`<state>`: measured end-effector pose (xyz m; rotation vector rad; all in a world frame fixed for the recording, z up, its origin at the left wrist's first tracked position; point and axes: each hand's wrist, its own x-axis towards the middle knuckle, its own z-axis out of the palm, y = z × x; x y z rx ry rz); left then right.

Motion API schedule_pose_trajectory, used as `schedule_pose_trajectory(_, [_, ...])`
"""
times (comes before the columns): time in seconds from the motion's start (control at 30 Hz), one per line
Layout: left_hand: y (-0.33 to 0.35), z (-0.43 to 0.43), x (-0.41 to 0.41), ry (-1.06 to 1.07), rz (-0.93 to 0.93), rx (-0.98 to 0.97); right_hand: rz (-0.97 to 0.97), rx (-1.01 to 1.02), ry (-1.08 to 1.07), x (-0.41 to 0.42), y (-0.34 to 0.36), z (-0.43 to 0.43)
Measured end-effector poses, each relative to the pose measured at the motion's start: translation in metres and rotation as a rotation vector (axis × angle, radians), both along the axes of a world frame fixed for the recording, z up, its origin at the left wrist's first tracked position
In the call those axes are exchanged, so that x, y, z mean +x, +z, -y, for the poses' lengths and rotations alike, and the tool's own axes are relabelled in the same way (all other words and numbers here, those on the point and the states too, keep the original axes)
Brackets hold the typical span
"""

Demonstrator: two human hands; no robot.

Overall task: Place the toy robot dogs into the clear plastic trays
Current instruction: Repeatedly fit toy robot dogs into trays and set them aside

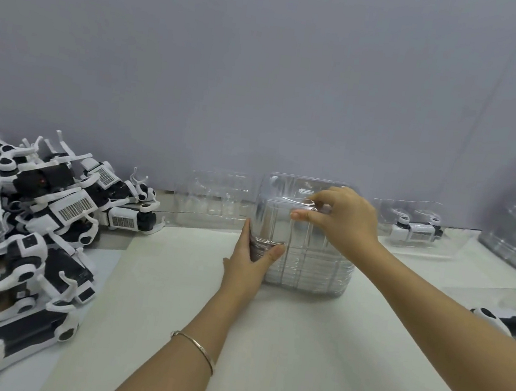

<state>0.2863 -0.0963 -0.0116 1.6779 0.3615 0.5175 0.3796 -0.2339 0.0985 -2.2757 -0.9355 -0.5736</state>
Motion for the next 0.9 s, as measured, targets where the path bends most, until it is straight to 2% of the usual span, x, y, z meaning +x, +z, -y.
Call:
schedule_pose_trajectory(0.3, [0.0,0.004,-0.004,-0.005,-0.004,-0.003,0.002,-0.045,-0.038,-0.004,0.001,0.004])
schedule_pose_trajectory(0.47, [0.006,-0.002,-0.003,0.047,0.016,-0.019,0.206,-0.446,-0.048,-0.006,0.012,0.001])
schedule_pose_trajectory(0.6, [0.016,-0.003,0.021,-0.045,0.072,-0.15,0.246,-0.581,-0.052,-0.011,0.009,-0.027])
schedule_pose_trajectory(0.67, [0.014,-0.004,0.031,-0.016,0.113,-0.19,0.302,-0.594,-0.06,-0.008,0.006,-0.033])
schedule_pose_trajectory(0.9, [0.007,0.004,0.029,0.125,0.149,-0.065,0.384,-0.421,0.039,0.003,0.009,-0.031])
